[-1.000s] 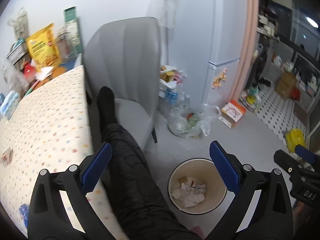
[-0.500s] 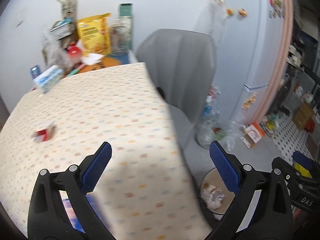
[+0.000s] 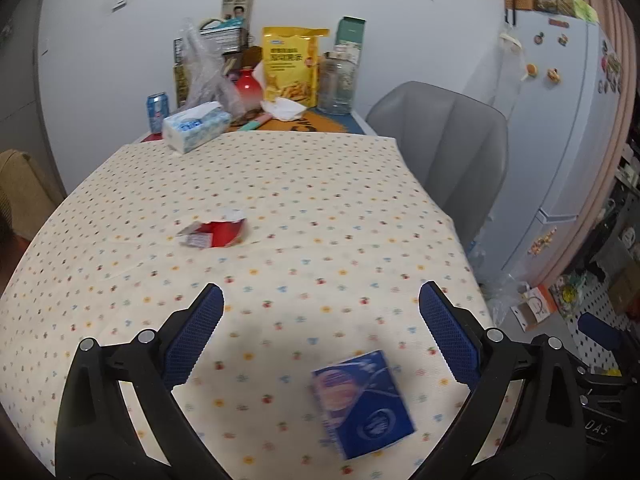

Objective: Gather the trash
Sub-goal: 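Swing both open grippers back over the table toward the blue tissue pack, then close the right gripper on the blue Vinda tissue pack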

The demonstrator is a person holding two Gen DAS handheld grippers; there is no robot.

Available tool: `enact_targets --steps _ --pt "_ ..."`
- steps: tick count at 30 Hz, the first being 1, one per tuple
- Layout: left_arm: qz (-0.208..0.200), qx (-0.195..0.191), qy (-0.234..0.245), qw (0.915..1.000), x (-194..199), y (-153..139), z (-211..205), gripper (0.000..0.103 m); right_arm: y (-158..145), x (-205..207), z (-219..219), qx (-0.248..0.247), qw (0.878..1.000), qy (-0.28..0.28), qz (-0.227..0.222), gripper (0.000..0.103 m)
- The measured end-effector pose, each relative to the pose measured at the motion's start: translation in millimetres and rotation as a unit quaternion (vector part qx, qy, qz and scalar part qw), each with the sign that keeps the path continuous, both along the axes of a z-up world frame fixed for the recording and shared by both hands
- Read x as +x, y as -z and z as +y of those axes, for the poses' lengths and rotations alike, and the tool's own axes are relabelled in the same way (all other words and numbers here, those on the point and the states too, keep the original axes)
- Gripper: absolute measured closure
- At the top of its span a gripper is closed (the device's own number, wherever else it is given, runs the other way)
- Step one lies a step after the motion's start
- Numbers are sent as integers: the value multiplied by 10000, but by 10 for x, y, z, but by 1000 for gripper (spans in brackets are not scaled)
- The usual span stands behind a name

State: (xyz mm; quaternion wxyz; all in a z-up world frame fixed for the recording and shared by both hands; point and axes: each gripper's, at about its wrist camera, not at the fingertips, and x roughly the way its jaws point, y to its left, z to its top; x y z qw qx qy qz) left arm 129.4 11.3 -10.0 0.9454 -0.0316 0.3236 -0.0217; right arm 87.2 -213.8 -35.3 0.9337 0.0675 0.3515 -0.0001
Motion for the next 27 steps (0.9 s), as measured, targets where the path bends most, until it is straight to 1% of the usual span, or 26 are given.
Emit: enact_targets --steps 6,14,21,24,27 --pt "6 -85 -269 9996 -93 33 364 6 -5 11 371 -103 9994 -314 44 8" --pt "73 -200 -622 9978 -190 140 762 6 75 46 792 -228 9974 -662 191 8" --pt "246 -258 -780 9963 -182 263 1001 6 154 56 1098 -383 9945 -924 312 8" --pt "339 -375 -836 9952 -156 309 1075 6 221 78 1205 -410 9932 -1006 418 8" --pt "373 -291 -791 9957 -129 340 1055 6 319 103 1260 -389 9919 -1065 568 8"
